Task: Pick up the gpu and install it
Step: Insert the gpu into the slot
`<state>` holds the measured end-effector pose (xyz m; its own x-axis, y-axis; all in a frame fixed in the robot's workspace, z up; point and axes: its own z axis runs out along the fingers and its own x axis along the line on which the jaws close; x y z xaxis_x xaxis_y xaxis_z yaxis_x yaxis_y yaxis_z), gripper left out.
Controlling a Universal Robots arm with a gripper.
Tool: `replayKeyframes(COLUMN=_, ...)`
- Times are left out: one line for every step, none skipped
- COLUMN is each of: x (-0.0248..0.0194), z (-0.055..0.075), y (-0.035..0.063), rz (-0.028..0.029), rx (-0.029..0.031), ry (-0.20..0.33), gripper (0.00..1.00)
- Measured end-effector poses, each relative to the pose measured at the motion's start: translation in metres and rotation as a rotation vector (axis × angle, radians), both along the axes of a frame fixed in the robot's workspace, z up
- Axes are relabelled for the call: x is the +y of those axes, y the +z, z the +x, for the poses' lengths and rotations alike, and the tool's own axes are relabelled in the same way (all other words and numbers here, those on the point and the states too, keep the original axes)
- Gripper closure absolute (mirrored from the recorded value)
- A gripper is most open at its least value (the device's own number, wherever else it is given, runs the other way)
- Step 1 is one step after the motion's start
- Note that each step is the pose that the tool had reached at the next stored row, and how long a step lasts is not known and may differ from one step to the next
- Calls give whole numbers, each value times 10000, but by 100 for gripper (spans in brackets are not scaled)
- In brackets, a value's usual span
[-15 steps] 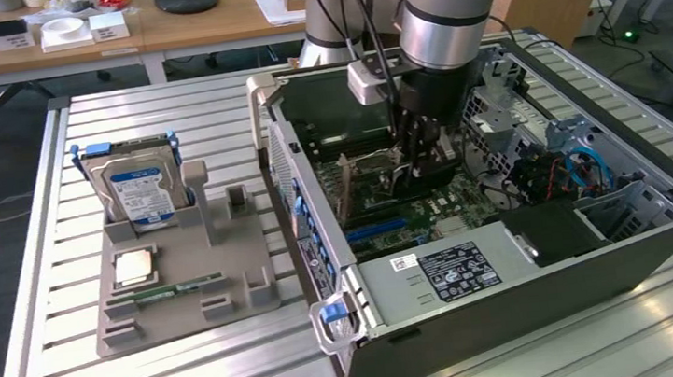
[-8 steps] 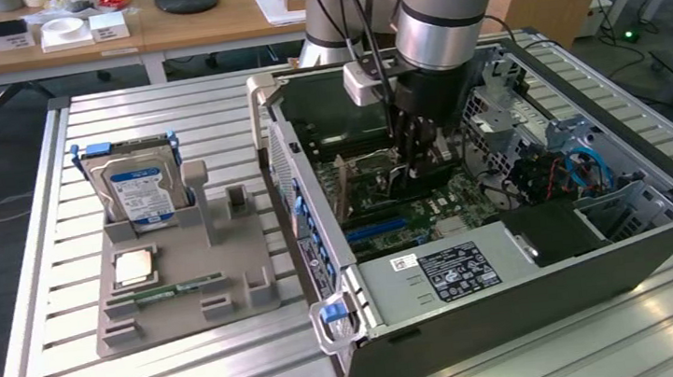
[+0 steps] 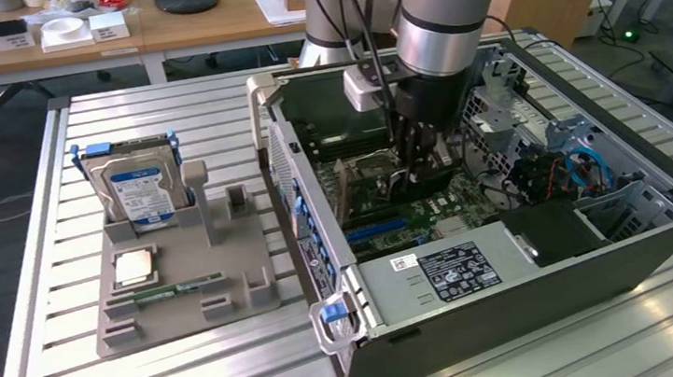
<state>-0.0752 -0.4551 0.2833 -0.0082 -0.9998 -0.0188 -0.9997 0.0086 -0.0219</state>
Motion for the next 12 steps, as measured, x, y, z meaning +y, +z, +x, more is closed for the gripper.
replayKeyframes(x=0, z=-2, y=-10, rz=0, rx=0, ry=1, gripper=74)
replayKeyframes(x=-1, z=-5, y=-19, rz=1, rx=-1, ry=1, gripper=74)
replayKeyframes(x=-1, z=-6, y=-28, rz=1, rx=-1, ry=4, gripper=74)
replayKeyframes(x=-1, z=-9, y=-38, rz=1, rx=-1, ry=6, gripper=74)
replayKeyframes(x=-1, z=-13, y=-47, rz=0, rx=0, ry=7, gripper=74)
replayKeyframes(x=-2, z=-15, y=-57, rz=1, rx=-1, ry=10, gripper=74)
replayKeyframes(x=-1, z=-18, y=-65, rz=0, rx=0, ry=14, gripper=74)
replayKeyframes(x=-1, z=-22, y=-73, rz=0, rx=0, ry=16, gripper=74)
replayKeyframes(x=-1, z=-26, y=-80, rz=0, rx=0, ry=19, gripper=74)
replayKeyframes(x=-2, z=-26, y=-83, rz=-1, rx=0, ry=23, gripper=74)
replayKeyframes(x=-2, z=-27, y=-83, rz=-3, rx=1, ry=25, gripper=74)
replayKeyframes(x=-2, z=-27, y=-83, rz=-4, rx=2, ry=26, gripper=74)
